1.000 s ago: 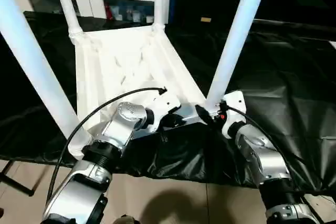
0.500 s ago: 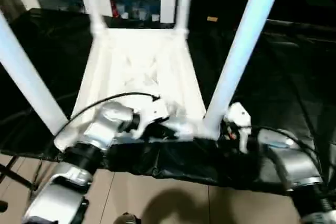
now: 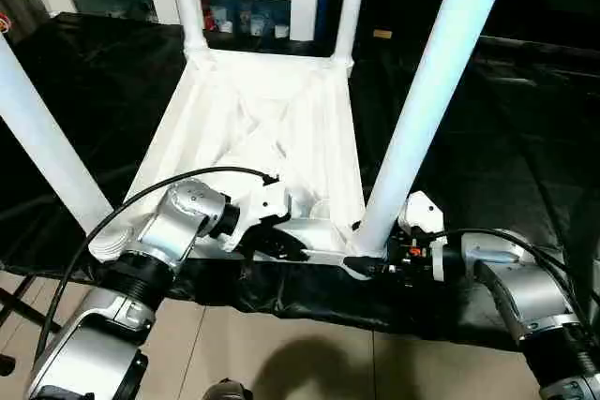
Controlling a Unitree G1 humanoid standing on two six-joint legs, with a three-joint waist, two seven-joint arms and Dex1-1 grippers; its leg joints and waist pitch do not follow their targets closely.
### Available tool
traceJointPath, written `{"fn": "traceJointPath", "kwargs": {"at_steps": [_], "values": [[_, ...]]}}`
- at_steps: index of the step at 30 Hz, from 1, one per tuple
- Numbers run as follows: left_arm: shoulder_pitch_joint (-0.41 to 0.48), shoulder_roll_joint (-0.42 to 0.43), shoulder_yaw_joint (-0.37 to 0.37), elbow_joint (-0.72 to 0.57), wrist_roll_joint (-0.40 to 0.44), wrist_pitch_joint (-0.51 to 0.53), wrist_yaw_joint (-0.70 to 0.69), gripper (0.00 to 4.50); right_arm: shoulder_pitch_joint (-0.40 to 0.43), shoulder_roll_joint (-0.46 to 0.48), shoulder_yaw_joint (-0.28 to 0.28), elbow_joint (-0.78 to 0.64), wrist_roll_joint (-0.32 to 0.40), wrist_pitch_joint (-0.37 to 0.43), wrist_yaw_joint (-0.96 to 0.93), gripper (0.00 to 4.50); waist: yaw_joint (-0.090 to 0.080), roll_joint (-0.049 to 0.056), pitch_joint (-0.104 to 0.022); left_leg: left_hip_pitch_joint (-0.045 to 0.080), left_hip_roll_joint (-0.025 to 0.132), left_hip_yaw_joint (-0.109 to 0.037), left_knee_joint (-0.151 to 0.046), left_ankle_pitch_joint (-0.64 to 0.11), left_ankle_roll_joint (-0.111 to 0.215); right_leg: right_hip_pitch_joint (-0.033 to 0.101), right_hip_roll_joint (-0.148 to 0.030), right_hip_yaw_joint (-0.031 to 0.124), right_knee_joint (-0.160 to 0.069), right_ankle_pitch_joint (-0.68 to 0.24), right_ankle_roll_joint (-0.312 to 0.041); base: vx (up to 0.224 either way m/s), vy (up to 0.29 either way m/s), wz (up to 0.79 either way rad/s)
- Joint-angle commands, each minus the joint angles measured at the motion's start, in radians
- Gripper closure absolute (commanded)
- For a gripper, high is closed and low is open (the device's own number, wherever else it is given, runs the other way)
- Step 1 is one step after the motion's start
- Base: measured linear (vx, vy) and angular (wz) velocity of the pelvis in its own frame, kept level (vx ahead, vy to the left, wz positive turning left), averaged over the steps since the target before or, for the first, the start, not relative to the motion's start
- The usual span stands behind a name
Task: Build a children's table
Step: Rotate leg to tighten
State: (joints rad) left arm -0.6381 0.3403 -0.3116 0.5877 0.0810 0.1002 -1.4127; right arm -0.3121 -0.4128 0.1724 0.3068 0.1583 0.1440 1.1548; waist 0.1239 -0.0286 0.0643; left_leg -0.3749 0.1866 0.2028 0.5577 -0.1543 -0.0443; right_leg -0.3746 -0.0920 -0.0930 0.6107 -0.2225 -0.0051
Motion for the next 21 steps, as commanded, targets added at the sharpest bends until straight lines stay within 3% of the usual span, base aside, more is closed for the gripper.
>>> {"fn": "traceJointPath", "kwargs": {"at_steps": [1,5,8,9,12,15,16,18,21], "values": [[-0.006,-0.044,-0.031,-0.007,-0.027,-0.011,0.007,4.5,0.017,0.036,0.053,-0.039,0.019,0.007,0.02,1.68,-0.001,-0.008,-0.059,0.017,0.062,-0.026,-0.052,-0.166,0.084,0.036,-0.078,0.06,-0.067,-0.074,-0.248,0.0,0.0,0.0],[-0.011,-0.093,-0.007,0.015,-0.014,-0.003,0.123,4.5,0.01,0.111,0.013,0.009,-0.007,-0.006,-0.132,1.75,-0.005,-0.009,-0.053,0.018,0.061,-0.028,-0.057,-0.207,0.062,0.031,-0.081,0.061,-0.076,-0.145,-0.235,0.0,0.0,0.0],[-0.018,-0.132,0.009,0.027,0.0,0.013,0.212,4.5,-0.006,0.164,-0.014,0.057,-0.036,-0.012,-0.266,1.76,-0.014,-0.008,-0.047,0.023,0.062,-0.033,-0.064,-0.284,0.017,0.026,-0.086,0.061,-0.092,-0.296,-0.202,0.0,0.0,0.0],[-0.021,-0.154,0.013,0.029,0.008,0.025,0.259,4.5,-0.017,0.203,-0.035,0.087,-0.048,-0.006,-0.358,1.76,-0.022,-0.009,-0.047,0.018,0.063,-0.039,-0.069,-0.3,-0.003,0.029,-0.088,0.061,-0.095,-0.338,-0.181,0.0,0.0,0.0],[-0.022,-0.191,0.018,0.018,0.019,0.058,0.33,4.5,-0.027,0.26,-0.06,0.108,-0.048,0.009,-0.451,1.76,-0.031,-0.008,-0.045,0.022,0.062,-0.04,-0.072,-0.326,-0.01,0.022,-0.087,0.063,-0.1,-0.352,-0.17,0.0,0.0,0.0],[-0.02,-0.253,0.022,0.002,0.035,0.106,0.438,4.5,-0.041,0.337,-0.08,0.132,-0.08,0.029,-0.605,1.76,-0.037,-0.009,-0.045,0.02,0.06,-0.041,-0.071,-0.329,-0.014,0.023,-0.087,0.063,-0.103,-0.377,-0.159,0.0,0.0,0.0],[-0.016,-0.269,0.021,-0.006,0.04,0.117,0.459,4.5,-0.047,0.361,-0.087,0.143,-0.088,0.03,-0.654,1.76,-0.036,-0.005,-0.046,0.021,0.06,-0.041,-0.071,-0.326,-0.015,0.023,-0.087,0.064,-0.102,-0.372,-0.159,0.0,0.0,0.0],[0.006,-0.289,0.01,-0.034,0.04,0.132,0.46,4.5,-0.055,0.39,-0.087,0.158,-0.103,-0.001,-0.695,1.76,-0.037,-0.005,-0.047,0.02,0.058,-0.039,-0.07,-0.311,-0.009,0.023,-0.086,0.064,-0.104,-0.348,-0.156,0.0,0.0,0.0],[0.032,-0.286,-0.005,-0.061,0.029,0.134,0.427,4.5,-0.055,0.393,-0.113,0.153,-0.068,-0.006,-0.67,1.04,-0.036,-0.004,-0.05,0.018,0.057,-0.036,-0.067,-0.288,0.01,0.025,-0.083,0.066,-0.098,-0.286,-0.164,0.0,0.0,0.0]]}}
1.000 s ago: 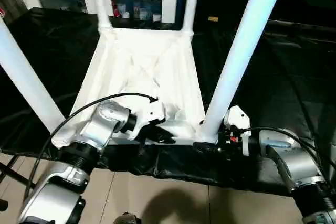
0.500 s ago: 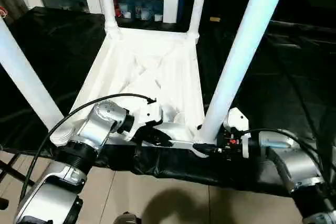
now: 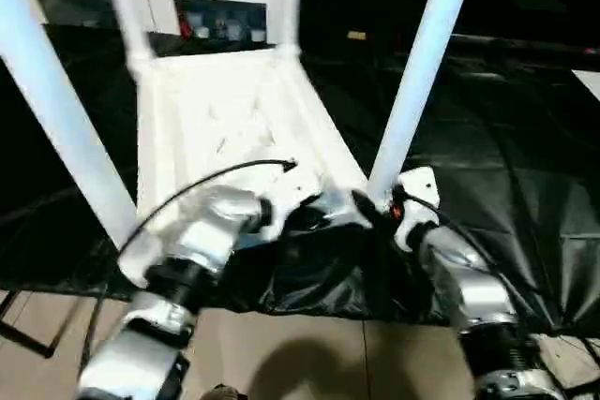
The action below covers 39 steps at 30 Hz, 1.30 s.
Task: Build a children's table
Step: Rotate leg to tighten
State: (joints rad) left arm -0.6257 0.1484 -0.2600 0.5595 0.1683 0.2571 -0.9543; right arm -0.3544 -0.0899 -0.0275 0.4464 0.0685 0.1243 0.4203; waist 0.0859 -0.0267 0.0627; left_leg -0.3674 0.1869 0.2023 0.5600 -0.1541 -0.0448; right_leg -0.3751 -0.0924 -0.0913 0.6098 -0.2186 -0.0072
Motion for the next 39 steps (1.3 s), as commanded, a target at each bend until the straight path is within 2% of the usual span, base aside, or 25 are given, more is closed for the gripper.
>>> {"fn": "traceJointPath", "kwargs": {"at_steps": [1,3,5,7,8,10,14,16,19,23,27,31,35,36,39], "values": [[0.026,-0.083,-0.062,-0.039,-0.061,-0.031,-0.054,4.5,-0.009,0.064,0.082,-0.005,0.047,0.027,0.105,1.01,0.003,-0.005,-0.052,0.011,0.055,-0.031,-0.066,-0.253,0.029,0.028,-0.078,0.064,-0.091,-0.215,-0.176,0.0,0.0,0.0],[0.028,-0.072,-0.061,-0.041,-0.063,-0.036,-0.066,4.5,-0.005,0.047,0.087,-0.022,0.048,0.03,0.131,0.93,0.006,-0.006,-0.052,0.012,0.054,-0.028,-0.063,-0.229,0.046,0.028,-0.076,0.064,-0.088,-0.171,-0.189,0.0,0.0,0.0],[0.027,-0.054,-0.054,-0.041,-0.068,-0.04,-0.079,4.5,0.0,0.018,0.102,-0.042,0.036,0.029,0.163,0.65,0.007,-0.008,-0.056,0.006,0.052,-0.028,-0.059,-0.181,0.06,0.035,-0.074,0.063,-0.078,-0.105,-0.201,0.0,0.0,0.0],[0.027,-0.035,-0.051,-0.046,-0.076,-0.043,-0.1,4.5,0.005,-0.009,0.118,-0.054,0.026,0.023,0.194,0.54,0.01,-0.008,-0.06,0.004,0.05,-0.026,-0.052,-0.13,0.089,0.039,-0.072,0.061,-0.068,-0.018,-0.219,0.0,0.0,0.0],[0.027,-0.006,-0.048,-0.051,-0.091,-0.053,-0.148,4.5,0.011,-0.053,0.133,-0.071,0.035,0.02,0.267,0.54,0.01,-0.008,-0.059,0.003,0.05,-0.026,-0.053,-0.127,0.095,0.039,-0.072,0.06,-0.068,-0.013,-0.222,0.0,0.0,0.0],[0.03,0.005,-0.047,-0.059,-0.096,-0.05,-0.167,4.5,0.013,-0.069,0.138,-0.076,0.038,0.017,0.294,0.45,0.01,-0.006,-0.057,0.004,0.051,-0.025,-0.052,-0.136,0.106,0.037,-0.072,0.06,-0.069,-0.026,-0.224,0.0,0.0,0.0],[0.026,0.064,-0.044,-0.062,-0.118,-0.061,-0.287,4.5,0.022,-0.171,0.176,-0.102,0.047,0.01,0.473,0.45,0.012,-0.005,-0.051,0.009,0.055,-0.027,-0.057,-0.206,0.081,0.033,-0.073,0.059,-0.082,-0.153,-0.211,0.0,0.0,0.0],[0.025,0.067,-0.045,-0.061,-0.118,-0.063,-0.293,4.5,0.023,-0.177,0.178,-0.103,0.049,0.009,0.485,0.45,0.013,-0.005,-0.051,0.011,0.057,-0.026,-0.057,-0.211,0.077,0.032,-0.074,0.061,-0.082,-0.157,-0.209,0.0,0.0,0.0],[0.017,0.104,-0.057,-0.054,-0.128,-0.073,-0.372,4.5,0.027,-0.243,0.209,-0.126,0.071,0.015,0.633,0.45,0.016,-0.006,-0.049,0.01,0.059,-0.027,-0.059,-0.211,0.075,0.032,-0.074,0.061,-0.079,-0.148,-0.216,0.0,0.0,0.0],[0.009,0.137,-0.075,-0.054,-0.14,-0.059,-0.449,4.5,0.02,-0.291,0.236,-0.138,0.081,0.002,0.736,0.45,0.023,-0.007,-0.051,0.007,0.058,-0.024,-0.053,-0.168,0.1,0.033,-0.072,0.059,-0.069,-0.076,-0.236,0.0,0.0,0.0],[0.002,0.151,-0.081,-0.045,-0.135,-0.068,-0.474,4.5,0.01,-0.307,0.25,-0.13,0.082,0.004,0.776,0.45,0.028,-0.007,-0.049,0.008,0.058,-0.025,-0.054,-0.177,0.096,0.032,-0.073,0.058,-0.072,-0.1,-0.242,0.0,0.0,0.0],[-0.002,0.153,-0.077,-0.035,-0.131,-0.076,-0.486,4.5,0.004,-0.306,0.257,-0.125,0.08,-0.001,0.789,0.89,0.028,-0.006,-0.048,0.011,0.06,-0.026,-0.056,-0.196,0.081,0.03,-0.074,0.059,-0.074,-0.125,-0.24,0.0,0.0,0.0],[-0.004,0.155,-0.079,-0.029,-0.138,-0.078,-0.49,4.5,0.007,-0.3,0.263,-0.126,0.082,-0.004,0.793,1.08,0.029,-0.005,-0.048,0.008,0.059,-0.025,-0.055,-0.18,0.085,0.031,-0.074,0.059,-0.07,-0.094,-0.245,0.0,0.0,0.0],[-0.004,0.155,-0.079,-0.029,-0.138,-0.078,-0.49,4.5,0.007,-0.3,0.263,-0.126,0.082,-0.004,0.793,1.29,0.029,-0.006,-0.049,0.009,0.06,-0.025,-0.055,-0.178,0.087,0.032,-0.074,0.059,-0.07,-0.088,-0.246,0.0,0.0,0.0],[-0.001,0.15,-0.074,-0.026,-0.137,-0.083,-0.478,4.5,0.017,-0.291,0.259,-0.132,0.085,-0.003,0.783,1.43,0.029,-0.008,-0.047,0.009,0.059,-0.025,-0.055,-0.182,0.089,0.03,-0.075,0.059,-0.072,-0.105,-0.244,0.0,0.0,0.0]]}}
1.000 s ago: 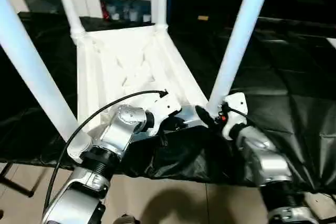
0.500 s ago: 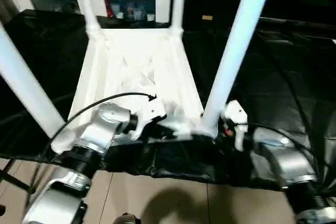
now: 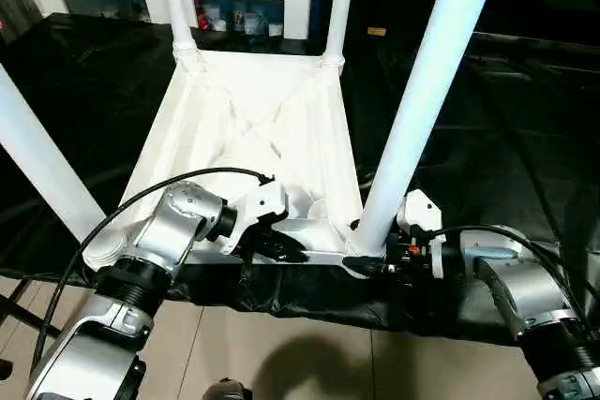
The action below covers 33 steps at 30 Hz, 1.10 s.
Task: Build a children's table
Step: Rotate leg to tighten
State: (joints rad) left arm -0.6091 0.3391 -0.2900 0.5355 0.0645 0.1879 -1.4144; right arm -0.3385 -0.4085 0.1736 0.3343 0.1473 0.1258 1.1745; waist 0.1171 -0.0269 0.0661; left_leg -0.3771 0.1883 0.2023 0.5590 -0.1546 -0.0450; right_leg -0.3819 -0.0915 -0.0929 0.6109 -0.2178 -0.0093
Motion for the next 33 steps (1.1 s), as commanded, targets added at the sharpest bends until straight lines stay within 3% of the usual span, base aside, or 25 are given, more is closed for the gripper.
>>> {"fn": "traceJointPath", "kwargs": {"at_steps": [1,5,7,8,9,10,11,14,15,19,20,22,25,28,29,33], "values": [[-0.016,-0.046,-0.04,-0.002,-0.033,-0.016,-0.007,4.5,0.007,0.032,0.055,-0.025,0.007,-0.002,0.02,1.43,-0.002,-0.008,-0.05,0.019,0.058,-0.025,-0.054,-0.182,0.089,0.037,-0.076,0.06,-0.073,-0.106,-0.242,0.0,0.0,0.0],[-0.01,-0.067,-0.023,0.001,-0.032,-0.02,0.042,4.5,0.025,0.065,0.032,-0.036,0.013,0.009,-0.048,1.71,-0.004,-0.015,-0.049,0.02,0.059,-0.025,-0.056,-0.2,0.081,0.035,-0.077,0.061,-0.078,-0.155,-0.229,0.0,0.0,0.0],[-0.011,-0.084,-0.011,0.008,-0.029,-0.02,0.083,4.5,0.028,0.093,0.012,-0.028,0.008,0.014,-0.114,1.75,-0.006,-0.012,-0.045,0.02,0.059,-0.028,-0.061,-0.232,0.063,0.033,-0.079,0.062,-0.085,-0.215,-0.213,0.0,0.0,0.0],[-0.012,-0.09,-0.007,0.011,-0.029,-0.018,0.097,4.5,0.027,0.103,0.006,-0.024,0.004,0.015,-0.139,1.75,-0.009,-0.016,-0.045,0.019,0.06,-0.028,-0.063,-0.236,0.057,0.033,-0.08,0.062,-0.086,-0.23,-0.208,0.0,0.0,0.0],[-0.02,-0.136,0.014,0.023,-0.017,0.003,0.203,4.5,0.015,0.175,-0.04,0.025,-0.021,0.026,-0.314,1.77,-0.014,-0.016,-0.041,0.022,0.06,-0.032,-0.068,-0.269,0.03,0.028,-0.083,0.063,-0.093,-0.305,-0.192,0.0,0.0,0.0],[-0.02,-0.136,0.014,0.023,-0.017,0.003,0.203,4.5,0.015,0.175,-0.04,0.025,-0.021,0.026,-0.314,1.77,-0.014,-0.016,-0.041,0.022,0.06,-0.032,-0.068,-0.269,0.03,0.028,-0.083,0.063,-0.093,-0.305,-0.192,0.0,0.0,0.0],[-0.023,-0.149,0.019,0.024,-0.014,0.012,0.232,4.5,0.011,0.197,-0.054,0.041,-0.028,0.029,-0.368,1.78,-0.016,-0.015,-0.041,0.026,0.058,-0.034,-0.068,-0.297,0.012,0.026,-0.086,0.061,-0.1,-0.365,-0.178,0.0,0.0,0.0],[-0.035,-0.226,0.038,0.033,0.014,0.036,0.398,4.5,-0.013,0.283,-0.089,0.105,-0.051,0.053,-0.549,1.78,-0.026,-0.016,-0.038,0.024,0.059,-0.037,-0.073,-0.32,-0.006,0.023,-0.086,0.063,-0.105,-0.398,-0.158,0.0,0.0,0.0],[-0.035,-0.255,0.041,0.026,0.029,0.054,0.466,4.5,-0.032,0.32,-0.097,0.134,-0.071,0.057,-0.634,1.78,-0.03,-0.009,-0.041,0.023,0.057,-0.039,-0.072,-0.317,-0.01,0.025,-0.086,0.063,-0.103,-0.396,-0.154,0.0,0.0,0.0],[-0.027,-0.292,0.043,0.011,0.035,0.085,0.524,4.5,-0.055,0.369,-0.107,0.157,-0.077,0.057,-0.71,1.78,-0.035,-0.014,-0.044,0.017,0.051,-0.036,-0.07,-0.29,0.004,0.029,-0.083,0.064,-0.104,-0.366,-0.141,0.0,0.0,0.0],[-0.019,-0.301,0.038,0.005,0.035,0.089,0.529,4.5,-0.056,0.378,-0.096,0.15,-0.086,0.041,-0.71,1.43,-0.033,-0.01,-0.046,0.021,0.053,-0.033,-0.067,-0.281,0.013,0.026,-0.082,0.067,-0.104,-0.338,-0.145,0.0,0.0,0.0],[0.003,-0.314,0.025,-0.007,0.034,0.084,0.507,4.5,-0.044,0.396,-0.079,0.117,-0.1,0.033,-0.697,1.08,-0.03,-0.009,-0.051,0.018,0.051,-0.031,-0.064,-0.236,0.032,0.032,-0.078,0.066,-0.094,-0.245,-0.162,0.0,0.0,0.0],[0.018,-0.306,0.008,-0.022,0.029,0.072,0.47,4.5,-0.035,0.394,-0.08,0.099,-0.094,0.044,-0.69,0.99,-0.029,-0.01,-0.054,0.017,0.049,-0.027,-0.06,-0.199,0.056,0.035,-0.076,0.067,-0.088,-0.175,-0.177,0.0,0.0,0.0],[0.036,-0.28,-0.007,-0.056,0.015,0.067,0.41,4.5,-0.027,0.364,-0.078,0.084,-0.097,0.033,-0.676,0.6,-0.029,-0.008,-0.056,0.016,0.05,-0.027,-0.059,-0.172,0.071,0.037,-0.074,0.065,-0.083,-0.135,-0.19,0.0,0.0,0.0],[0.038,-0.263,-0.012,-0.067,0.003,0.063,0.378,4.5,-0.025,0.341,-0.072,0.075,-0.095,0.023,-0.65,0.6,-0.028,-0.004,-0.057,0.017,0.05,-0.027,-0.058,-0.167,0.073,0.037,-0.073,0.065,-0.081,-0.12,-0.197,0.0,0.0,0.0],[0.039,-0.194,-0.026,-0.094,-0.026,0.046,0.255,4.5,-0.005,0.244,-0.042,0.028,-0.079,-0.005,-0.488,0.6,-0.025,-0.004,-0.058,0.016,0.05,-0.026,-0.055,-0.166,0.086,0.042,-0.072,0.065,-0.077,-0.082,-0.208,0.0,0.0,0.0]]}}
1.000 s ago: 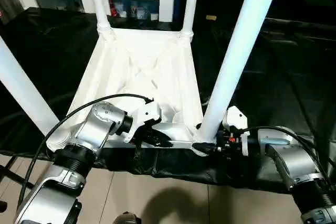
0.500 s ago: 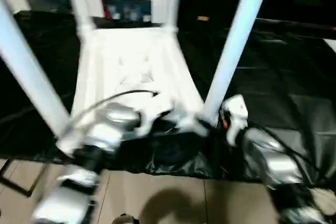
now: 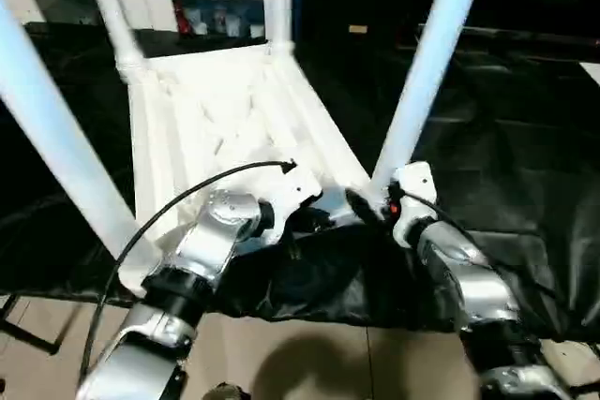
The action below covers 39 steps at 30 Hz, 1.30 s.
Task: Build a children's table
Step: Rotate leg to tighten
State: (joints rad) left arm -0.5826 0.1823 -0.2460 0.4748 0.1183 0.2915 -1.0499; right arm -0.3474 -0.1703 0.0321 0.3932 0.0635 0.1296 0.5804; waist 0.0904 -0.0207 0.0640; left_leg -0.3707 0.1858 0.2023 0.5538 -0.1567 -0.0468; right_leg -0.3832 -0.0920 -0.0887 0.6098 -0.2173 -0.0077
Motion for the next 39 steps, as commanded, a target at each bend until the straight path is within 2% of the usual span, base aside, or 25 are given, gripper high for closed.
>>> {"fn": "traceJointPath", "kwargs": {"at_steps": [1,4,5,7,10,15,16,19,23,24,25,30,32,34,36,37,38,39], "values": [[0.013,-0.038,-0.07,-0.034,-0.079,-0.057,-0.109,4.5,0.004,0.006,0.099,-0.031,0.005,-0.009,0.106,0.6,0.002,-0.009,-0.057,0.01,0.053,-0.026,-0.049,-0.169,0.09,0.043,-0.071,0.06,-0.076,-0.085,-0.211,0.0,0.0,0.0],[0.004,0.0,-0.065,-0.032,-0.08,-0.06,-0.162,4.5,0.023,-0.074,0.115,-0.068,0.024,-0.008,0.26,0.6,0.006,-0.007,-0.057,0.014,0.057,-0.025,-0.049,-0.189,0.082,0.04,-0.072,0.061,-0.078,-0.117,-0.218,0.0,0.0,0.0],[0.002,0.01,-0.064,-0.031,-0.079,-0.061,-0.178,4.5,0.026,-0.095,0.121,-0.074,0.035,-0.008,0.3,0.6,0.006,-0.012,-0.058,0.014,0.057,-0.025,-0.049,-0.192,0.08,0.041,-0.071,0.06,-0.078,-0.123,-0.218,0.0,0.0,0.0],[-0.002,0.027,-0.062,-0.027,-0.082,-0.063,-0.209,4.5,0.033,-0.134,0.138,-0.094,0.065,0.007,0.394,0.6,0.01,-0.011,-0.058,0.016,0.059,-0.025,-0.048,-0.202,0.082,0.04,-0.074,0.061,-0.08,-0.139,-0.219,0.0,0.0,0.0],[-0.008,0.05,-0.068,-0.022,-0.085,-0.067,-0.249,4.5,0.035,-0.176,0.165,-0.111,0.086,0.015,0.494,0.6,0.013,-0.017,-0.06,0.011,0.058,-0.025,-0.046,-0.177,0.088,0.043,-0.074,0.06,-0.073,-0.114,-0.224,0.0,0.0,0.0],[-0.02,0.083,-0.091,-0.004,-0.077,-0.082,-0.29,4.5,0.017,-0.203,0.189,-0.102,0.096,0.012,0.573,0.86,0.023,-0.017,-0.061,0.01,0.058,-0.024,-0.041,-0.149,0.103,0.043,-0.073,0.058,-0.067,-0.082,-0.236,0.0,0.0,0.0],[-0.024,0.089,-0.095,0.002,-0.073,-0.089,-0.31,4.5,0.01,-0.213,0.205,-0.094,0.084,0.001,0.605,0.86,0.024,-0.012,-0.06,0.011,0.058,-0.024,-0.041,-0.151,0.101,0.042,-0.073,0.057,-0.067,-0.087,-0.238,0.0,0.0,0.0],[-0.028,0.091,-0.093,0.008,-0.071,-0.093,-0.323,4.5,0.007,-0.222,0.223,-0.091,0.069,-0.012,0.628,1.15,0.026,-0.011,-0.058,0.012,0.059,-0.024,-0.042,-0.168,0.091,0.041,-0.074,0.058,-0.068,-0.106,-0.238,0.0,0.0,0.0],[-0.039,0.097,-0.097,0.025,-0.071,-0.106,-0.335,4.5,0.006,-0.222,0.232,-0.096,0.069,-0.012,0.64,1.45,0.027,-0.016,-0.06,0.012,0.058,-0.024,-0.042,-0.173,0.083,0.042,-0.075,0.058,-0.069,-0.119,-0.235,0.0,0.0,0.0],[-0.04,0.098,-0.097,0.026,-0.071,-0.107,-0.335,4.5,0.006,-0.222,0.232,-0.096,0.07,-0.012,0.64,1.64,0.027,-0.015,-0.06,0.012,0.058,-0.025,-0.042,-0.172,0.084,0.042,-0.075,0.058,-0.069,-0.12,-0.235,0.0,0.0,0.0],[-0.041,0.099,-0.097,0.029,-0.072,-0.109,-0.332,4.5,0.007,-0.221,0.231,-0.096,0.07,-0.012,0.64,1.64,0.027,-0.015,-0.06,0.011,0.058,-0.025,-0.042,-0.17,0.084,0.042,-0.075,0.057,-0.068,-0.118,-0.234,0.0,0.0,0.0],[-0.038,0.092,-0.086,0.032,-0.077,-0.109,-0.322,4.5,0.017,-0.209,0.219,-0.105,0.082,-0.004,0.621,1.77,0.026,-0.016,-0.061,0.01,0.058,-0.024,-0.04,-0.156,0.092,0.043,-0.073,0.057,-0.065,-0.097,-0.239,0.0,0.0,0.0],[-0.037,0.064,-0.068,0.04,-0.076,-0.106,-0.271,4.5,0.034,-0.18,0.193,-0.115,0.104,0.012,0.58,1.79,0.025,-0.015,-0.057,0.01,0.057,-0.024,-0.04,-0.162,0.093,0.04,-0.073,0.057,-0.068,-0.107,-0.236,0.0,0.0,0.0],[-0.038,0.023,-0.049,0.052,-0.062,-0.104,-0.175,4.5,0.041,-0.131,0.159,-0.094,0.088,0.006,0.468,1.8,0.025,-0.014,-0.052,0.015,0.059,-0.025,-0.044,-0.196,0.078,0.035,-0.075,0.058,-0.075,-0.158,-0.23,0.0,0.0,0.0],[-0.039,-0.01,-0.035,0.059,-0.051,-0.098,-0.098,4.5,0.032,-0.093,0.136,-0.055,0.055,0.0,0.353,1.8,0.018,-0.015,-0.05,0.013,0.057,-0.03,-0.051,-0.24,0.046,0.038,-0.078,0.055,-0.085,-0.251,-0.205,0.0,0.0,0.0],[-0.041,-0.059,-0.015,0.062,-0.038,-0.076,0.014,4.5,0.011,-0.034,0.099,0.006,0.012,0.019,0.172,1.8,0.017,-0.012,-0.049,0.015,0.06,-0.031,-0.052,-0.249,0.037,0.035,-0.079,0.057,-0.086,-0.268,-0.199,0.0,0.0,0.0],[-0.041,-0.076,-0.008,0.063,-0.031,-0.07,0.057,4.5,0.002,-0.011,0.083,0.026,0.0,0.029,0.105,1.8,0.009,-0.01,-0.043,0.019,0.061,-0.031,-0.057,-0.282,0.014,0.026,-0.078,0.058,-0.092,-0.307,-0.197,0.0,0.0,0.0],[-0.041,-0.083,-0.006,0.063,-0.03,-0.066,0.071,4.5,0.0,-0.002,0.077,0.032,-0.002,0.033,0.082,1.8,0.0,-0.016,-0.043,0.015,0.057,-0.039,-0.061,-0.312,-0.008,0.034,-0.081,0.052,-0.095,-0.377,-0.175,0.0,0.0,0.0]]}}
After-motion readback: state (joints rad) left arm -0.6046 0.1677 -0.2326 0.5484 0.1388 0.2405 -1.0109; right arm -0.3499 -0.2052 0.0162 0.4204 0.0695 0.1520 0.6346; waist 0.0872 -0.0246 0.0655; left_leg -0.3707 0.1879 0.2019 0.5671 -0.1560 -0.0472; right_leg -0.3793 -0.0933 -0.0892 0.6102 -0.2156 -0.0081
